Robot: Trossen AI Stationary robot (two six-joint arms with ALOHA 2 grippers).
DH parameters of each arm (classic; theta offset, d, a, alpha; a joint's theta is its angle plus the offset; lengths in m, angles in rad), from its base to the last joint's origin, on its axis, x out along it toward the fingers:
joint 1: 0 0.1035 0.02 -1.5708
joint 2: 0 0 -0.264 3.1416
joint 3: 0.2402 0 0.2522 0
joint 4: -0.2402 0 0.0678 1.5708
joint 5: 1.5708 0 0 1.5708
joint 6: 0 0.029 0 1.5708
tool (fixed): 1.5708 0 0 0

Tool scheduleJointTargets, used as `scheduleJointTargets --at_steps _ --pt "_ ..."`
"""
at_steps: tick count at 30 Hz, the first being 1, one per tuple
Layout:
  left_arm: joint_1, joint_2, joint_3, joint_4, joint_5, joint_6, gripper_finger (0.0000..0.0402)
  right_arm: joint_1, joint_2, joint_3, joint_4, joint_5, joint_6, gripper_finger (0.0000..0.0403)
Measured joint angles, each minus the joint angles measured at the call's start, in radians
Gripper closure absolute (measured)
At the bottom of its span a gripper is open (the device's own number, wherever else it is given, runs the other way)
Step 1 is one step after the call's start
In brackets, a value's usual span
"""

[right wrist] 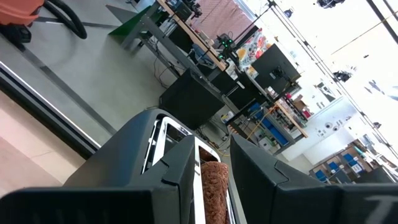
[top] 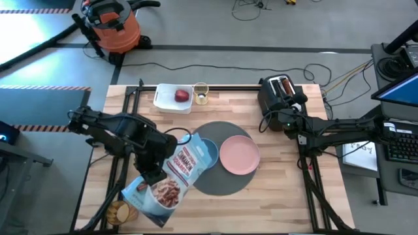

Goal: Arrange a breakfast setting
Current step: Pour the cereal from the blue cereal box into the blue bowl on the gray mat

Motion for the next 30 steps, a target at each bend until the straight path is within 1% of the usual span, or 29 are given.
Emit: scheduleJointTargets --at_steps 6,14,18,26,30 --pt "0.018 0.0 0.0 0.0 0.072 0.017 0.0302 0.0 0.0 0.0 0.0 0.0 0.0 0.031" --pt "0.051 0.0 0.0 0.0 0.071 0.018 0.0302 0.0 0.0 0.0 0.0 0.0 0.0 0.031" --pt "0.079 0.0 0.0 0.0 0.118 0.016 0.0302 0.0 0.0 0.0 0.0 0.0 0.0 0.031" --pt "0.13 0.0 -0.009 -0.001 0.138 0.008 0.0302 0.0 0.0 0.0 0.0 0.0 0.0 0.031" --pt "0.151 0.0 -0.019 0.0 0.176 0.02 0.0302 0.0 0.0 0.0 0.0 0.0 0.0 0.031"
